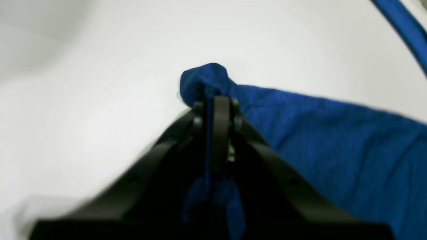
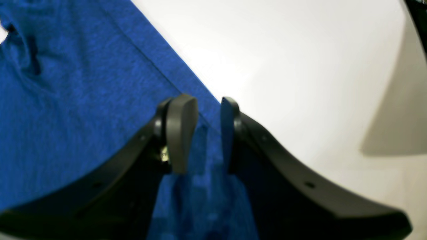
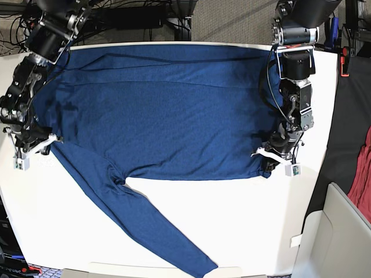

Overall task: Fold the T-shirt properly
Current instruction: 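Grasp the hem corners with both grippers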

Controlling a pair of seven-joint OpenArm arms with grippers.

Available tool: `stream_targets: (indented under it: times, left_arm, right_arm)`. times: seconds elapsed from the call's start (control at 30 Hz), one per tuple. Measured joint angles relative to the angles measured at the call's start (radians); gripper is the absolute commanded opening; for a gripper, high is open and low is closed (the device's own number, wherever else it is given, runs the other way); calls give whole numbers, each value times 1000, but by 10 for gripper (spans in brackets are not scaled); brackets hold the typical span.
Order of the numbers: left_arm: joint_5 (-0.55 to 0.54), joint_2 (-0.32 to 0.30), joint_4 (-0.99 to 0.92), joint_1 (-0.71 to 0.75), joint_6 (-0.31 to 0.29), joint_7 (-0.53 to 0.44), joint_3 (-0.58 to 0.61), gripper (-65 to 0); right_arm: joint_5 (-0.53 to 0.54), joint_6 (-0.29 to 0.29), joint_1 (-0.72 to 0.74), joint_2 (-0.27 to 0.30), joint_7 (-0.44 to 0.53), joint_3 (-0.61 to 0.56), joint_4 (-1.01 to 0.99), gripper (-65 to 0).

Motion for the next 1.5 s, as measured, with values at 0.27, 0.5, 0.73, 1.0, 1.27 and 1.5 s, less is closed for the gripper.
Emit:
stream_targets:
  times: [0.27, 0.5, 0.73, 1.0, 1.27, 1.5]
  left_arm:
    - [4, 0, 169, 57, -1, 45, 0, -650]
    - [5, 0, 235, 99, 3, 53, 0, -650]
    - [2, -1, 284, 106, 3, 90, 0, -650]
    - [5, 0, 290, 118, 4, 92, 0, -650]
    - [5, 0, 301, 116, 3, 91, 0, -650]
    - [5, 0, 301, 116, 3, 90, 0, -650]
  right_arm:
    - [-161, -1, 158, -1, -1, -119, -165, -478]
    - [-297, 2, 283, 1, 12, -182, -374, -404]
    - [-416, 3, 321, -2, 60, -182, -430, -266]
    - [-413, 3, 333, -10, 177, -238, -568, -289]
    - [-418, -2, 337, -29, 199, -237, -579, -289]
    - [-414, -2, 337, -33, 197, -237, -580, -294]
